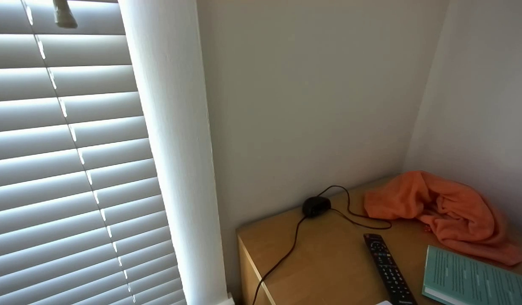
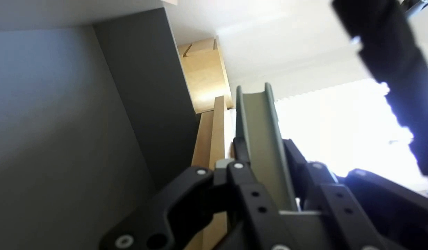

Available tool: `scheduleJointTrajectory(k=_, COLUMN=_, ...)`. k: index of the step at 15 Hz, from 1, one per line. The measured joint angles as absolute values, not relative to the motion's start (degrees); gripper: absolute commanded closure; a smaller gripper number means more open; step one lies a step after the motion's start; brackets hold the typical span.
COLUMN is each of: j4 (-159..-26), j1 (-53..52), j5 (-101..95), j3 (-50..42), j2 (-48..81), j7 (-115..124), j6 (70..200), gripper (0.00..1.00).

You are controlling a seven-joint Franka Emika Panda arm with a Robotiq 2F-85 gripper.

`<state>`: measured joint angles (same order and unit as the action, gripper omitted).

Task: Put the book into the drawer

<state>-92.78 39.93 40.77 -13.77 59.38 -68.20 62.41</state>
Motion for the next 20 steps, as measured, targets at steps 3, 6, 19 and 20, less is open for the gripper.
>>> scheduleJointTrajectory(k=3, j4=-92.6, j1=40.3, j5=39.3, j3=-12.9, j2=59.4, j7=-69.9, j6=61.3, gripper=0.93)
scheduleJointTrajectory(k=6, j4=-92.3, j1=40.7, j5=37.9, j3=-12.1, j2=59.4, j7=-72.0, j6=60.0, gripper=0.93)
scheduleJointTrajectory(k=19, j4=-92.1, j1=42.0, j5=42.7, j3=-12.0, j2=59.8, j7=-68.5, j6=60.4, gripper=0.61)
scheduleJointTrajectory(k=20, j4=-92.1, j1=42.0, j5=43.0, j3=-12.1, j2=59.9, j7=-68.0, j6=60.8, gripper=0.64)
